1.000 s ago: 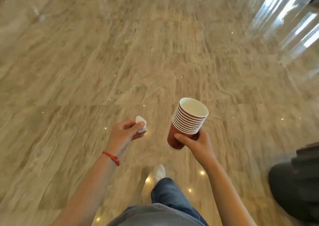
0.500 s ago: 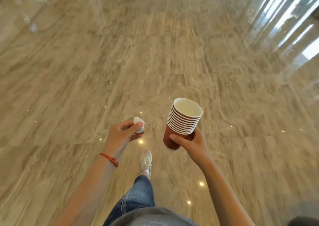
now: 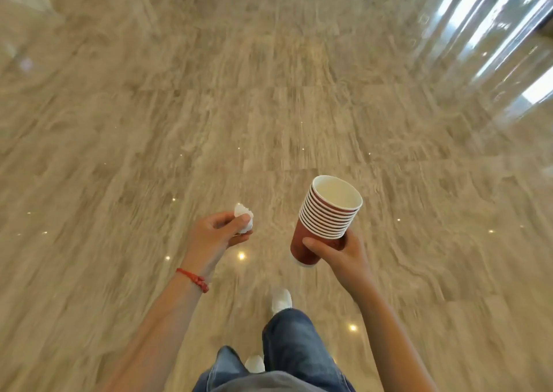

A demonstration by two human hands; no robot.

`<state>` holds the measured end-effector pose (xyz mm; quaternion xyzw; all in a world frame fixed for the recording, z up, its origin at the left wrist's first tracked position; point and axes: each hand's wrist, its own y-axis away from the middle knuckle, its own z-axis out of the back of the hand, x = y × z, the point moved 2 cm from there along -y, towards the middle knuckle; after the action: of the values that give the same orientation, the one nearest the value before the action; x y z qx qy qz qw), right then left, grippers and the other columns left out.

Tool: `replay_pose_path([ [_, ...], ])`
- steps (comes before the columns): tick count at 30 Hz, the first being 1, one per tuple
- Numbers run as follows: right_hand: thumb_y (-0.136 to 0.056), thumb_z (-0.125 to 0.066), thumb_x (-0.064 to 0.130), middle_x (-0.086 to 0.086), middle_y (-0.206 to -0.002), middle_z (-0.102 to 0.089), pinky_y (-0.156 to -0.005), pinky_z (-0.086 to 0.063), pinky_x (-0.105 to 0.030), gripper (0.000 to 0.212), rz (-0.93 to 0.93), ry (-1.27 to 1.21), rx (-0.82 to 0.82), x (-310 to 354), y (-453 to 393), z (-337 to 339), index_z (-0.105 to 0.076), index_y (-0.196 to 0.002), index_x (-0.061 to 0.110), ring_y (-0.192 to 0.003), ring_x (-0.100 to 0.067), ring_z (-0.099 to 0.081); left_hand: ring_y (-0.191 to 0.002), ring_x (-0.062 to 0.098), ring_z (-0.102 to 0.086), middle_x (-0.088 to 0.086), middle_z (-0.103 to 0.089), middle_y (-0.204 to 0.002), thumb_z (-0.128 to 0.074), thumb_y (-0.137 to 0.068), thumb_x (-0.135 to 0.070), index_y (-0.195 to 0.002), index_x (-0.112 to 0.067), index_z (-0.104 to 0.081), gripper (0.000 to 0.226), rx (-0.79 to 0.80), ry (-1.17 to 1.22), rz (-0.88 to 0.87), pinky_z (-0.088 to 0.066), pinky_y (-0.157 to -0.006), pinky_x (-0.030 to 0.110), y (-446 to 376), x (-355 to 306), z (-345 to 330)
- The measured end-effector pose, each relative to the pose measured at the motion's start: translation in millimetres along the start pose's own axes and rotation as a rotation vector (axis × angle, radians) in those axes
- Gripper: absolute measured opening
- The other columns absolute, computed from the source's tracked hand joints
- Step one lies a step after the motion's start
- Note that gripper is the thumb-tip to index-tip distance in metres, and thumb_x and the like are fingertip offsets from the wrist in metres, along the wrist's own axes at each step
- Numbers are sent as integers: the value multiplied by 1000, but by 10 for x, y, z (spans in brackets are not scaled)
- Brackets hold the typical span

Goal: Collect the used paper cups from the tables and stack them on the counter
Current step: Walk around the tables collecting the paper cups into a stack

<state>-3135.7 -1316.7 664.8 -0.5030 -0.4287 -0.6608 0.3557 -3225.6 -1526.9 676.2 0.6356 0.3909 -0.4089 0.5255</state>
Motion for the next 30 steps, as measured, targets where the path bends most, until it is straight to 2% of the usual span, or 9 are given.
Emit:
replay_pose_path([
  [5, -69, -80, 10, 14, -93, -72, -67, -50, -11, 43, 27, -29, 36, 184, -1358, 7, -60, -107, 17, -88, -2, -67, -72, 18, -71, 2, -74, -73, -70, -78, -13, -75, -15, -73, 5, 9, -11, -12, -55, -61, 19, -1262, -269, -388],
  [9, -70, -78, 7, 20, -89, -71, -65, -49, -10, 40, 40, -34, 70, 510, -2491, 81, -60, -101, 24, -84, 1, -67, -74, 20, -71, 6, -74, -77, -70, -78, -15, -77, -12, -73, 4, -33, -29, -25, -56, -63, 20, -2245, -642, -697],
  [14, -68, -80, 9, 12, -87, -73, -65, -49, -10, 44, 66, -12, 49, 946, -3712, 144, -61, -107, 15, -84, 0, -67, -76, 20, -71, 5, -74, -80, -72, -76, -19, -74, -19, -74, 3, -46, -26, -37, -56, -63, 21, -3345, -1163, -987],
  [18, -68, -81, 11, 21, -88, -71, -64, -49, -9, 39, 52, 4, 58, 1104, -4635, 91, -61, -98, 27, -82, 3, -67, -77, 21, -72, 3, -75, -78, -72, -76, -19, -74, -18, -75, 3, -48, -12, -19, -56, -63, 21, -4207, -1378, -1192],
  [20, -69, -80, 9, 21, -88, -71, -64, -49, -9, 39, 49, -3, 65, 1178, -5143, 34, -60, -97, 28, -83, 3, -67, -78, 21, -71, 3, -74, -78, -72, -75, -19, -75, -17, -74, 3, -34, -27, -15, -56, -64, 21, -4702, -1485, -1309],
  [23, -69, -80, 8, 13, -88, -73, -65, -50, -11, 39, 54, -5, 58, 1332, -5961, -59, -62, -100, 23, -85, -1, -67, -76, 20, -71, 2, -75, -77, -72, -76, -18, -78, -15, -73, 4, -24, -26, -16, -55, -62, 20, -5517, -1698, -1478],
  [26, -68, -80, 7, 2, -97, -72, -71, -53, -18, 46, 63, -14, 42, 1567, -6806, -149, -61, -109, 13, -90, -8, -68, -75, 19, -71, 2, -74, -76, -71, -77, -16, -77, -13, -73, 3, -10, -7, -27, -55, -62, 20, -6358, -2036, -1650],
  [30, -69, -80, 9, 2, -98, -72, -74, -54, -20, 45, 68, -7, 36, 1973, -7890, -193, -60, -108, 17, -92, -8, -68, -71, 17, -70, 5, -73, -76, -70, -77, -13, -76, -12, -73, 3, 15, 0, -53, -55, -62, 20, -7415, -2623, -1901],
])
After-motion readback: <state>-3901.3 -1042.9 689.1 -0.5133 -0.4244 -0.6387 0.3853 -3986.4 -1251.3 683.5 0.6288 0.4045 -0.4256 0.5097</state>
